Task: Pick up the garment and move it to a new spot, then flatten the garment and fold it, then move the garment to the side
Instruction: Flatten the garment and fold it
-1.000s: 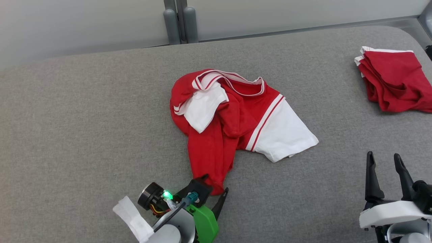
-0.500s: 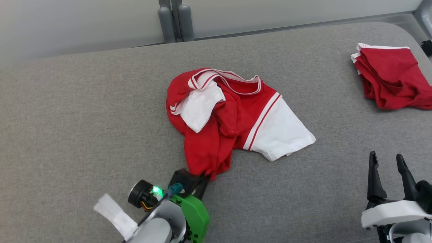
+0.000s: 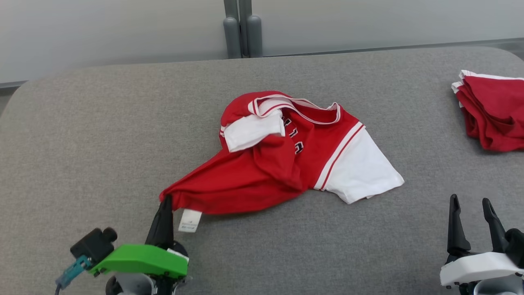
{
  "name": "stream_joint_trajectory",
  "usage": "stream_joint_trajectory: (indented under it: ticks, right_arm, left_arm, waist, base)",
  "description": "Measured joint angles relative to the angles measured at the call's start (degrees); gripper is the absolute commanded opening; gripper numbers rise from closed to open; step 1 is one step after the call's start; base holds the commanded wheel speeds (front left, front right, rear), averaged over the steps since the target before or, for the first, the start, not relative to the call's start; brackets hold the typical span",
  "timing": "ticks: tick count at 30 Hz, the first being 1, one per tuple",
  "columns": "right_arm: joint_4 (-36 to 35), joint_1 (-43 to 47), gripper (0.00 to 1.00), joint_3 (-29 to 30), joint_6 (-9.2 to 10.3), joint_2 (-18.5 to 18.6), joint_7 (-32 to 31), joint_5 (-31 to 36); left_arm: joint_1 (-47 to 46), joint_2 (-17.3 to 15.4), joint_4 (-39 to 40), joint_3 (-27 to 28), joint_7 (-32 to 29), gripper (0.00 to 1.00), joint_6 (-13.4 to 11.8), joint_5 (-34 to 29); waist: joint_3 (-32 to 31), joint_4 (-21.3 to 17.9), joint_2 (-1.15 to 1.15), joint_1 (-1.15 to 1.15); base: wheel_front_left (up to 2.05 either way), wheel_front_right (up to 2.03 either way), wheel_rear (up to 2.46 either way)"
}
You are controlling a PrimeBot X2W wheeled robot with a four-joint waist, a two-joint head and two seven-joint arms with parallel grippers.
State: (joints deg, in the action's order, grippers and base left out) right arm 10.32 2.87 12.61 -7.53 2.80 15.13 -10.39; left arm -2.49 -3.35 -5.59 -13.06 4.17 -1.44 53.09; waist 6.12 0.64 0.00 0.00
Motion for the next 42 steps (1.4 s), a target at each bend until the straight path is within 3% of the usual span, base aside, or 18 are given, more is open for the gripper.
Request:
stream_joint_trajectory:
  ticks: [6,8,13,14,15,16,17,22,26,29,35,42]
  right_arm:
    - [0.5,0.0,1.0,-0.5,0.0,0.0,0.0,0.2]
    - [0.6,0.0,1.0,-0.8,0.0,0.0,0.0,0.3]
    - [1.0,0.6,1.0,-0.6,0.0,0.0,0.0,0.6]
    - [1.0,0.6,1.0,-0.5,0.0,0.0,0.0,0.6]
    - [1.1,0.7,1.0,-0.5,0.0,0.0,0.0,0.8]
    - [1.3,0.8,1.0,-0.5,0.0,0.0,0.0,0.8]
    - [1.4,0.9,1.0,-0.6,0.0,0.0,0.0,0.9]
    - [1.7,1.4,1.0,-1.0,0.0,0.0,0.0,0.9]
    - [1.6,1.8,1.0,-1.0,0.0,0.0,0.0,1.0]
    - [1.7,2.2,1.0,-1.2,0.0,0.0,0.0,1.1]
    - [1.7,2.4,1.0,-2.3,0.0,0.0,0.0,1.0]
    - [1.8,2.5,1.0,-3.4,0.0,0.0,0.0,1.2]
  left_arm:
    - [3.4,0.5,-10.4,3.9,6.7,0.0,-4.7,5.5]
    - [3.8,0.5,-13.8,4.7,8.4,0.0,-5.2,10.2]
    - [3.9,0.6,-19.7,2.5,10.0,0.0,-4.1,14.5]
    - [3.8,0.6,-20.6,2.0,10.1,0.17,-4.1,14.6]
    - [3.5,0.6,-21.7,1.5,10.3,0.63,-4.1,14.5]
    - [3.3,0.6,-22.4,1.3,10.5,0.85,-4.1,14.1]
    - [3.0,0.6,-23.0,1.2,10.5,1.0,-4.1,13.4]
    - [2.8,-0.4,-23.8,3.3,10.8,1.0,-4.0,6.2]
    - [4.4,-3.1,-17.7,6.5,10.9,1.0,-6.1,-8.3]
    - [6.3,-2.3,-14.5,5.2,11.0,1.0,-5.8,-13.3]
    - [4.8,-1.1,-10.6,-1.1,8.5,1.0,-4.2,-15.6]
    - [-0.7,-0.1,-11.1,-10.5,-5.3,1.0,0.0,-14.2]
  waist:
    - [-0.7,2.2,0.0,0.0]
    - [-1.1,2.7,0.0,0.0]
    - [-2.0,3.6,0.0,0.0]
    - [-2.1,3.8,0.0,0.0]
    - [-2.2,4.0,0.0,0.0]
    - [-2.3,4.1,0.0,0.0]
    - [-2.5,4.2,0.0,0.0]
    - [-3.3,4.4,0.0,0.0]
    - [-4.0,4.2,0.0,0.0]
    - [-4.6,3.8,0.0,0.0]
    - [-5.2,1.7,0.0,0.0]
    - [-5.5,-1.6,0.0,0.0]
  base:
    - [0.0,0.0,0.0]
    - [0.0,0.0,0.0]
    - [0.0,0.0,0.0]
    - [0.0,0.0,0.0]
    - [0.0,0.0,0.0]
    - [0.0,0.0,0.0]
    - [0.0,0.0,0.0]
    - [0.0,0.0,0.0]
    - [0.0,0.0,0.0]
    - [0.0,0.0,0.0]
    - [0.0,0.0,0.0]
    - [0.0,0.0,0.0]
